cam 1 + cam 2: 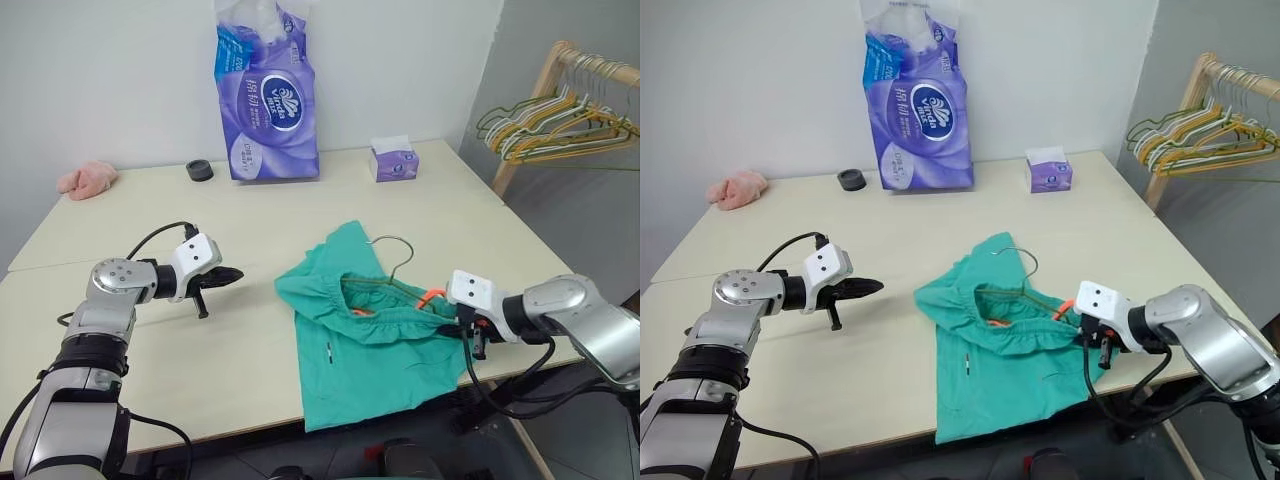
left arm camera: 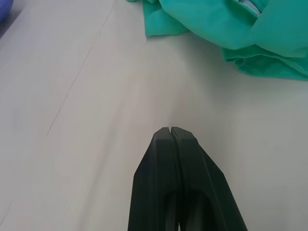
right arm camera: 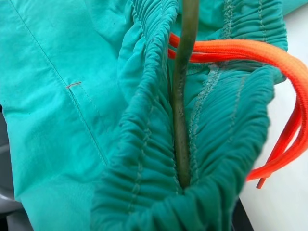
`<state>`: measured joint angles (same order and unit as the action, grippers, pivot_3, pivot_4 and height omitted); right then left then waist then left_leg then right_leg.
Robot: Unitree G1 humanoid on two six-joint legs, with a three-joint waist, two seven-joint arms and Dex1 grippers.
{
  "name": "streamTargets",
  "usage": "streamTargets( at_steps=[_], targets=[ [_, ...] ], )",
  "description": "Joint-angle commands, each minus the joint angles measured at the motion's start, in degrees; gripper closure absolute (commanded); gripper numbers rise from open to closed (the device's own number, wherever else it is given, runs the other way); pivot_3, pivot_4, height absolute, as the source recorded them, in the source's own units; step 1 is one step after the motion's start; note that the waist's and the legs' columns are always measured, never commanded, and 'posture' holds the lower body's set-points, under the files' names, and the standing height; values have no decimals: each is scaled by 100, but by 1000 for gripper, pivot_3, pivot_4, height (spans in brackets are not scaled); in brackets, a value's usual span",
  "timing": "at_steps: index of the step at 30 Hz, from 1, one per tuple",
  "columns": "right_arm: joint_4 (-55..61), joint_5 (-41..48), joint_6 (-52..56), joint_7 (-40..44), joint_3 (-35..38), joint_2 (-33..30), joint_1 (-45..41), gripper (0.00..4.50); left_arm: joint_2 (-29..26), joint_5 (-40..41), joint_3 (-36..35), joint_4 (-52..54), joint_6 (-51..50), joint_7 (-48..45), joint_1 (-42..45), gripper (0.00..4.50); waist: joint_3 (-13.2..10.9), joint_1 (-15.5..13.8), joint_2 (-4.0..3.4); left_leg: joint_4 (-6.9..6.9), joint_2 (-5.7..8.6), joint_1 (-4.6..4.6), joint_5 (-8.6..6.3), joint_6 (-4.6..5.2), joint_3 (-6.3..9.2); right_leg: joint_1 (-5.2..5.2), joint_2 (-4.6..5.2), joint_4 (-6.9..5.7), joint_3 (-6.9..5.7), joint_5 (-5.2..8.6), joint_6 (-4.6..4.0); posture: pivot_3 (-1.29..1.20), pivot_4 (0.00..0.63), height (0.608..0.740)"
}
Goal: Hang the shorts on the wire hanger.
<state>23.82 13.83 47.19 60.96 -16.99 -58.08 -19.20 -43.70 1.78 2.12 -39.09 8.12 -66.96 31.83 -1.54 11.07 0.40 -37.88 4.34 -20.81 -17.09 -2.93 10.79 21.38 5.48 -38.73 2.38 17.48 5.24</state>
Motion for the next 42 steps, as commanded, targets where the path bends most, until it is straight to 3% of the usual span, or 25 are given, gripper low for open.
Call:
streamTargets(
  at_steps=[1,8,9,14,17,22,35,38,42],
  targets=[
    [87,-108,-313,59,140,-152,-7,4500,-27,24,-27,52,57,22,161,4493,0,0,0,0,0,0,0,0,-1,0,0,0,0,0,0,-211,0,740],
    [-14,-54,-168,-106,187,192,-219,4500,66,646,-284,826,-621,-245,-25,4493,0,1,0,-2,0,-1,0,0,0,-1,1,0,0,0,1,-209,0,740],
    [-41,-69,-170,-116,185,216,-240,4500,45,727,-316,927,-753,-260,-62,4314,0,5,0,-2,0,-1,0,0,-1,-1,1,0,1,0,0,-205,0,740],
    [-152,-144,-251,-127,167,231,-300,4500,-151,1034,-461,1394,-1393,-417,-150,3052,0,6,0,-1,-1,0,0,0,-1,0,1,-3,0,0,0,-200,0,740],
    [-231,-236,-392,-107,128,208,-355,4500,-265,1626,-494,2195,-2390,-823,-172,2148,0,-10,1,-2,0,-1,0,0,0,0,1,-3,0,0,0,-199,0,740],
    [-357,-530,-761,-152,18,228,-462,4500,-321,1528,-153,2748,-2472,-1069,-267,708,2,-11,-3,-3,0,2,0,0,-3,-4,1,-1,1,1,1,-199,0,740],
    [-145,-687,-853,-104,-10,352,-555,4500,122,695,773,2000,-1364,-1146,-63,708,2,2,-3,-3,0,0,0,-1,-5,-3,1,1,3,0,1,-232,0,740],
    [-127,-700,-857,-84,-3,347,-551,4500,361,780,623,1666,-1384,-979,136,1275,2,-2,-3,-4,0,0,0,0,-3,-4,1,2,1,1,1,-233,0,740],
    [-108,-706,-849,-73,1,343,-546,4500,575,818,526,1447,-1272,-826,251,2539,2,13,-3,-5,0,0,0,-1,-4,-5,1,3,2,1,1,-234,0,740]
  ],
)
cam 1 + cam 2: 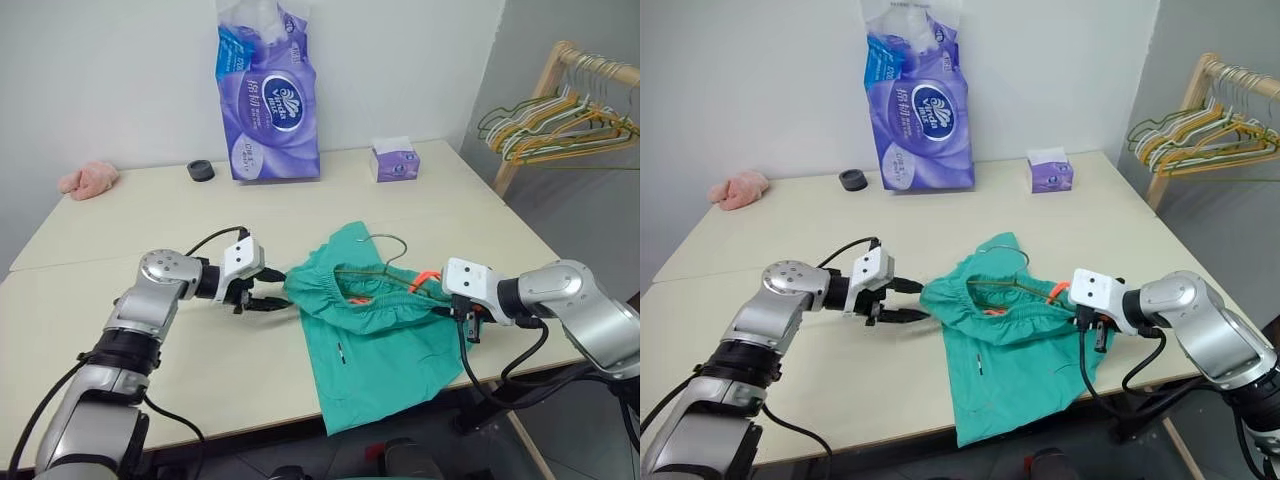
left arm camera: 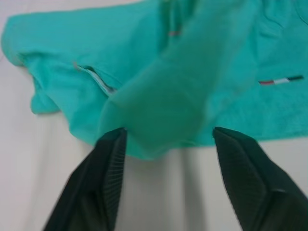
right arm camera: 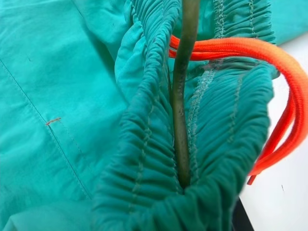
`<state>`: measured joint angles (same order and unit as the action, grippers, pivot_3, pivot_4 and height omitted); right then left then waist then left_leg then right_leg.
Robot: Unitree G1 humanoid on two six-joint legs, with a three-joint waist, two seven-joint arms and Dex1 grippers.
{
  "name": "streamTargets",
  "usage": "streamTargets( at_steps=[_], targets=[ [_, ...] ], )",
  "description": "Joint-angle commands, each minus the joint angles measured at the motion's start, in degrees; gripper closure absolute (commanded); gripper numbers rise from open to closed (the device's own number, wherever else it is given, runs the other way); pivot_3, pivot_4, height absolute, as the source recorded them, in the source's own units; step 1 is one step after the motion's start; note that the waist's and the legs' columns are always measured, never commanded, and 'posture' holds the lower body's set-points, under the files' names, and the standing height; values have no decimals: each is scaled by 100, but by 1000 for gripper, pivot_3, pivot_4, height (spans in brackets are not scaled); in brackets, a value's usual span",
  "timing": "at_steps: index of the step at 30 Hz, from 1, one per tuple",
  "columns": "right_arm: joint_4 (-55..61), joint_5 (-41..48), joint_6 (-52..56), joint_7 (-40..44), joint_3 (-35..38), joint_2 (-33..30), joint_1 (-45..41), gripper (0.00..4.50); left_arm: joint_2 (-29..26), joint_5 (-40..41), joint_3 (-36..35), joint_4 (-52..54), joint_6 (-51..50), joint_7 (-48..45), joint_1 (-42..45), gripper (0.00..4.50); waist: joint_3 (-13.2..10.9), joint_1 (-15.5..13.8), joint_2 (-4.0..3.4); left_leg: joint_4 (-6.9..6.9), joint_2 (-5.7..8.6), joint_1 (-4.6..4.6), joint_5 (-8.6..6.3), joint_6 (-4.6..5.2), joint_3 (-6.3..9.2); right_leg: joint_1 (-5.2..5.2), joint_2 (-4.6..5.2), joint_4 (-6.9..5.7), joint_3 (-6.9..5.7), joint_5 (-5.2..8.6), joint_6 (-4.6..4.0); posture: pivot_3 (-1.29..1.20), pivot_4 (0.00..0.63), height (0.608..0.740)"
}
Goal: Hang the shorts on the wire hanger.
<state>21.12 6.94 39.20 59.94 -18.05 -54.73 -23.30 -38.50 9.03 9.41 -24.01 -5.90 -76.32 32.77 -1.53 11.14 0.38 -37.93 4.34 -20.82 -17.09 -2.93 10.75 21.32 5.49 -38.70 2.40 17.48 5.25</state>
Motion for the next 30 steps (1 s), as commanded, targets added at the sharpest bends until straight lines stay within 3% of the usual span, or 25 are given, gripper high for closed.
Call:
streamTargets(
  at_steps=[1,6,7,19,30],
  targets=[
    [171,-15,-47,34,106,6,-134,4500,90,110,-215,-77,145,121,161,2812,0,9,0,0,0,0,1,-1,0,0,0,0,0,0,0,-234,0,740],
    [191,-12,-38,46,104,-2,-120,4500,209,189,-255,-8,93,119,118,4359,0,12,0,2,-1,0,1,-2,1,2,0,-2,0,0,0,-234,0,740],
    [185,-16,-45,52,106,-12,-114,4500,199,168,-239,-1,132,101,97,4484,0,12,0,2,-1,0,1,-2,0,2,0,-2,0,0,0,-234,0,740],
    [309,50,-318,456,269,-590,310,4500,77,-56,-265,-400,556,343,152,4484,0,0,0,0,1,0,0,0,-1,0,1,1,0,0,0,-234,0,740],
    [310,105,-464,583,398,-738,487,4500,72,-274,-224,-572,788,497,194,4484,0,-6,0,0,0,0,0,0,-1,-2,1,1,-1,0,1,-231,0,740]
  ],
)
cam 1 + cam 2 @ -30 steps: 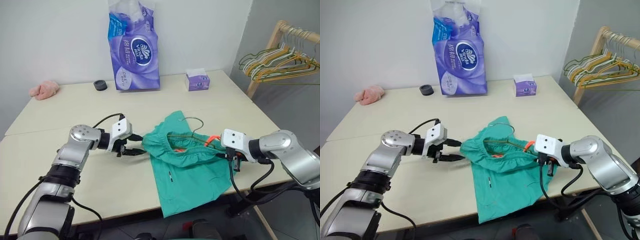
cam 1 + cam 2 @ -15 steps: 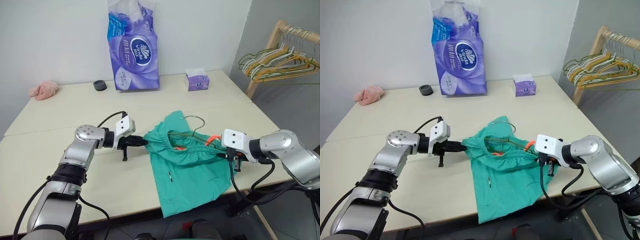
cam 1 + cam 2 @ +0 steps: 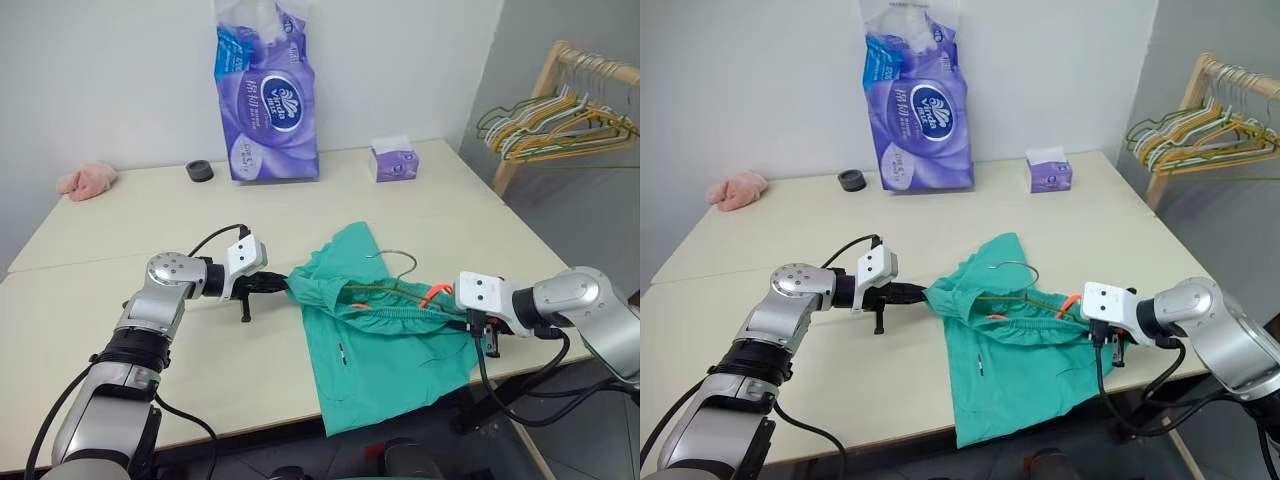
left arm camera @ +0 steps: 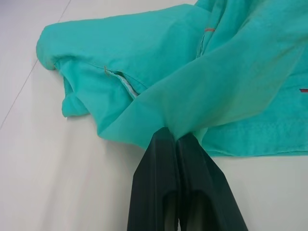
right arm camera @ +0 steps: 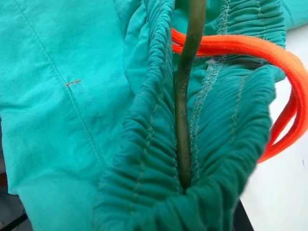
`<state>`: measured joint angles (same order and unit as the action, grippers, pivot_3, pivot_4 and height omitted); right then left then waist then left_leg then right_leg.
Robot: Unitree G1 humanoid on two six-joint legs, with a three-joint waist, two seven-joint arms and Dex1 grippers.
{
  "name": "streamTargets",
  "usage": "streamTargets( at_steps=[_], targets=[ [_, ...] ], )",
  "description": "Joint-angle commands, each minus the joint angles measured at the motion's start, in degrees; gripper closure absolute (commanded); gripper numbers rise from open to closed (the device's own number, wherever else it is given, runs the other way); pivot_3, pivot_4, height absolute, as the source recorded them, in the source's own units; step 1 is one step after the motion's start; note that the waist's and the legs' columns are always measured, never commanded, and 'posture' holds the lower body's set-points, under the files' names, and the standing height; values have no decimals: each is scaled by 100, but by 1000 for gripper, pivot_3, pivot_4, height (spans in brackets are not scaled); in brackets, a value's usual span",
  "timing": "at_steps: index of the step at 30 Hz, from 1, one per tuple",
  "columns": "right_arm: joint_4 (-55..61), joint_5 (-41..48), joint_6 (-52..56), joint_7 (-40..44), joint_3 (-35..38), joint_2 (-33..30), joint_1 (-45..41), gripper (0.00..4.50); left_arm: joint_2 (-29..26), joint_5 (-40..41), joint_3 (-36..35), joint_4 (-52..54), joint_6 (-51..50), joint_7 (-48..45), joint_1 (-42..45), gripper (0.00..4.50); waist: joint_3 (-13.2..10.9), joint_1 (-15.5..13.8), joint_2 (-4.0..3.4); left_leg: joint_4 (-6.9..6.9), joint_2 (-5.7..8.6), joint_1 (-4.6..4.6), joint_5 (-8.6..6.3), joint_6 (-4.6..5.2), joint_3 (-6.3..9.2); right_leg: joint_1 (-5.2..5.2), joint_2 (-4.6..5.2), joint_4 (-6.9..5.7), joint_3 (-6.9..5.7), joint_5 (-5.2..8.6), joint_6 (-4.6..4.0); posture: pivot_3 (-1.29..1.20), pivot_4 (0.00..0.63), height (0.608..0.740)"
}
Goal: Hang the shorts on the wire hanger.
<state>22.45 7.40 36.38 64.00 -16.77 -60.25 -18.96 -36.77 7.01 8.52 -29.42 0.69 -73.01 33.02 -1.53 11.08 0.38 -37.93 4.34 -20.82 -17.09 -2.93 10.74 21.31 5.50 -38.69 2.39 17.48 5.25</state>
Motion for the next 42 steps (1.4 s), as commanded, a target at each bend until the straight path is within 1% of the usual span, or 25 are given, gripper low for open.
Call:
streamTargets(
  at_steps=[1,6,13,15,18,20,22,23,26,28,31,33,35,37,39,41,42],
  targets=[
    [199,58,-257,222,282,-257,130,4500,-86,-83,-150,-59,144,197,181,4484,0,-1,0,0,0,0,0,0,0,0,0,0,0,0,0,-229,0,740],
    [270,84,-336,231,341,-295,281,4500,-23,-91,-121,-45,147,238,187,4484,0,6,0,0,-1,0,0,0,-1,-2,1,2,0,0,1,-233,0,740],
    [210,344,355,-160,594,260,45,4500,129,125,-147,519,-93,282,-86,4484,0,5,0,0,-1,0,0,-1,-1,-2,0,1,0,1,1,-236,0,740],
    [254,500,584,-254,732,394,78,4500,148,238,-297,677,-178,388,-164,4484,0,7,0,0,0,0,1,-1,-1,-2,1,1,1,0,1,-243,0,740],
    [323,801,1116,-390,985,509,183,4500,140,258,-603,559,-113,835,-79,3901,0,2,1,-1,-1,0,0,0,2,-1,1,1,-1,0,1,-251,0,740],
    [356,1115,2046,-684,1395,653,359,4500,75,329,-746,813,-137,940,-120,3352,1,3,2,0,-1,-1,0,0,2,-1,1,2,0,0,1,-261,0,740],
    [349,1323,2883,-1023,1890,806,528,4500,100,758,-836,1420,-745,810,-235,2782,1,-1,3,-1,1,-2,0,-1,1,-3,3,3,0,0,1,-272,1,740],
    [336,1385,3353,-1155,2304,835,712,4500,177,1099,-785,1924,-1226,708,-301,2450,1,-5,3,-3,2,-3,0,-1,1,-3,6,3,0,0,0,-279,5,740],
    [404,1528,4338,-1429,3194,833,1107,4500,366,1761,-621,2942,-2139,614,-388,2450,1,-37,2,-7,13,-8,-2,3,-1,-8,17,3,0,0,0,-320,19,740],
    [422,1555,4875,-1597,3738,846,1243,4500,590,1995,-479,3353,-2521,724,-330,2450,1,-18,1,-10,12,-6,-3,5,-7,-11,18,3,2,0,1,-345,26,740],
    [412,1587,5328,-1792,4251,856,1324,4500,817,2253,-372,3707,-2986,877,-270,2450,1,40,-12,-7,3,1,-5,10,-13,-15,6,2,4,1,2,-393,39,740],
    [287,1526,5544,-1934,4894,768,1506,4500,1234,2172,-38,3761,-2935,1018,-99,2450,-6,106,-19,-3,-4,2,-7,12,-17,-15,-7,5,3,2,3,-425,48,740],
    [101,1486,5612,-2162,5478,701,1553,4500,1716,1985,310,3686,-2784,1213,73,2450,-12,103,-30,-6,-2,-1,-10,18,-26,-26,-3,11,0,3,5,-450,53,740],
    [-24,1487,5612,-2403,5735,667,1505,4500,1947,1786,497,3586,-2627,1302,147,2450,-16,153,-44,-19,4,5,-21,37,-46,-52,7,27,2,2,8,-450,53,740],
    [-116,1576,5612,-2581,5874,621,1475,4500,2062,1576,624,3475,-2390,1363,192,2450,-18,244,-60,-7,0,24,-25,44,-54,-84,1,71,-1,-3,20,-458,54,740],
    [-330,1525,5612,-3023,6015,442,1156,4500,2403,1355,710,3197,-2173,1690,459,2450,-34,364,-69,0,0,44,-31,50,-70,-107,-7,85,-2,-2,21,-488,62,740],
    [-417,1534,5612,-3212,6062,336,1026,4500,2555,1289,734,3092,-2088,1793,579,2450,-53,417,-73,-2,1,51,-43,70,-78,-116,-8,93,1,-2,22,-493,66,740]
  ],
)
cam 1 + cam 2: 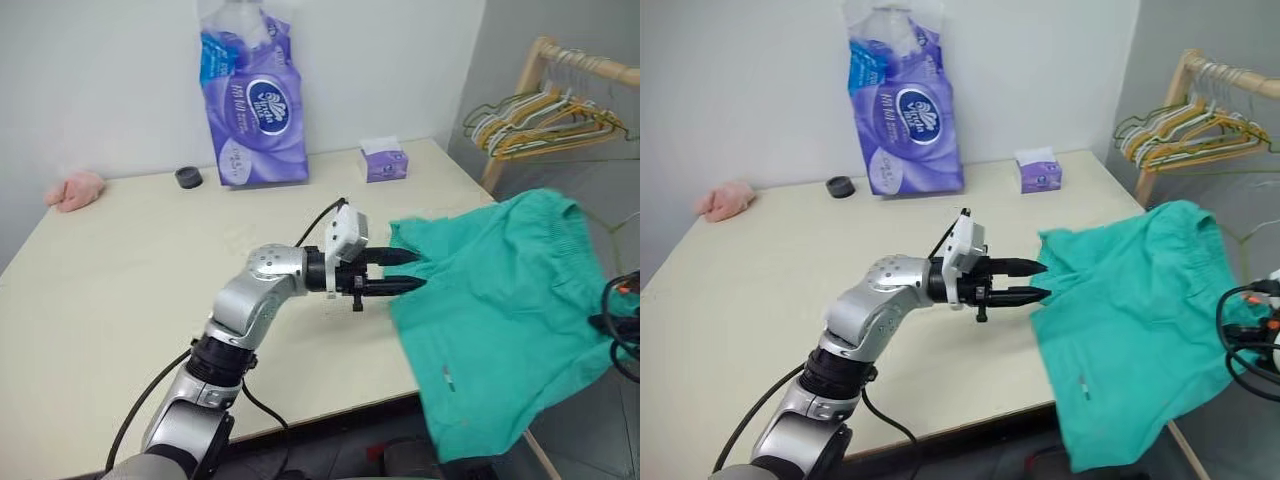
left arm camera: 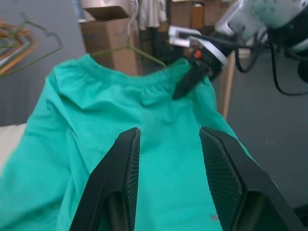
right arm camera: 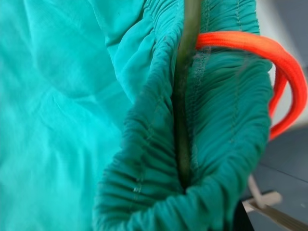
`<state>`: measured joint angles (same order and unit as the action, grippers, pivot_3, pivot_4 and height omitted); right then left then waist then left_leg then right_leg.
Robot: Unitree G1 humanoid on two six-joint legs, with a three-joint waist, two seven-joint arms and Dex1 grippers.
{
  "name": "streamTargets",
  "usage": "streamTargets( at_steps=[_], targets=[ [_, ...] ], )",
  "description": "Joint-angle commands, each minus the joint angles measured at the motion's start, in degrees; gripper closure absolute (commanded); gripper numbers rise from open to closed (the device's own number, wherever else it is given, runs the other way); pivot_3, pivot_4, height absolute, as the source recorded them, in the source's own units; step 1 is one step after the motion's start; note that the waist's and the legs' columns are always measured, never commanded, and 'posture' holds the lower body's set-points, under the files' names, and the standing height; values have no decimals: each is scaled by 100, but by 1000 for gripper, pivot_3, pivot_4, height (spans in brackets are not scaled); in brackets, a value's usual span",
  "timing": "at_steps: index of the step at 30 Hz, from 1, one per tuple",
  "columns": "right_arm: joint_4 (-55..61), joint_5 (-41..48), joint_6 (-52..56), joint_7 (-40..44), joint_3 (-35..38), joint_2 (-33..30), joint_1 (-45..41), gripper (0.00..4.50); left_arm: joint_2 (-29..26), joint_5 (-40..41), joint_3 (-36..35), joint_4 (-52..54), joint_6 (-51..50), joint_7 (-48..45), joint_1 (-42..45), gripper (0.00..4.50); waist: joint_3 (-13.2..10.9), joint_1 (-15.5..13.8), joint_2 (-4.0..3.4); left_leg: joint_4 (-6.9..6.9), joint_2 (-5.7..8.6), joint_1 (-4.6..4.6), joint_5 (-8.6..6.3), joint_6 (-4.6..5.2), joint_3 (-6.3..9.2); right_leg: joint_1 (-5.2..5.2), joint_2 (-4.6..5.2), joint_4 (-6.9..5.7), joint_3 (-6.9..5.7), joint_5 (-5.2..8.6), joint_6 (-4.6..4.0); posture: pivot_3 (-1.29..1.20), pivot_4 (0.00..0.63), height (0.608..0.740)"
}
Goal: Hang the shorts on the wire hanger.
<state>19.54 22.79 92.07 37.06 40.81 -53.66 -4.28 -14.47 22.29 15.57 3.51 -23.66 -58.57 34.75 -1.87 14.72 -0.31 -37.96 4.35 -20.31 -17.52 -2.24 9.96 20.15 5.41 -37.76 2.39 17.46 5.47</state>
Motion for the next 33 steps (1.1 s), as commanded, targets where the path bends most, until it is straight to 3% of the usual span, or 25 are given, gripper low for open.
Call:
streamTargets(
  at_steps=[1,6,11,21,28,33],
  targets=[
    [-199,29,43,-761,342,-347,-640,4500,463,-268,31,-294,364,420,556,2450,-33,115,-31,-5,0,-1,-5,8,-11,-2,3,5,8,-2,5,-493,66,740],
    [-269,419,43,-1587,270,-490,-1179,4500,946,-43,-81,-549,365,272,1221,2450,-48,327,-55,-4,2,-7,-21,37,-49,-15,24,45,14,6,36,-503,74,740],
    [-638,990,43,-2310,279,-764,-1558,4500,1100,-455,134,-923,996,117,1706,2450,-87,502,-72,-5,-1,-1,-31,55,-78,-43,40,78,19,-1,53,-514,81,740],
    [-1977,2853,43,-4140,386,-1705,-1971,4500,1692,-715,230,-1764,1858,-28,2363,2450,-215,715,-71,-7,3,5,-45,78,-96,-60,51,93,21,11,80,-561,105,740],
    [-3192,4619,43,-5452,203,-2417,-1897,4500,1936,-822,222,-2136,2205,-104,2592,2450,-325,862,-73,-6,4,-8,-52,91,-120,-62,53,97,27,16,87,-573,114,740],
    [-4066,5277,43,-5714,23,-3022,-1307,4500,2124,-831,185,-2313,2322,-56,2733,2450,-384,928,-68,-7,4,-13,-54,95,-144,-62,54,103,29,34,118,-569,129,740]
  ],
)
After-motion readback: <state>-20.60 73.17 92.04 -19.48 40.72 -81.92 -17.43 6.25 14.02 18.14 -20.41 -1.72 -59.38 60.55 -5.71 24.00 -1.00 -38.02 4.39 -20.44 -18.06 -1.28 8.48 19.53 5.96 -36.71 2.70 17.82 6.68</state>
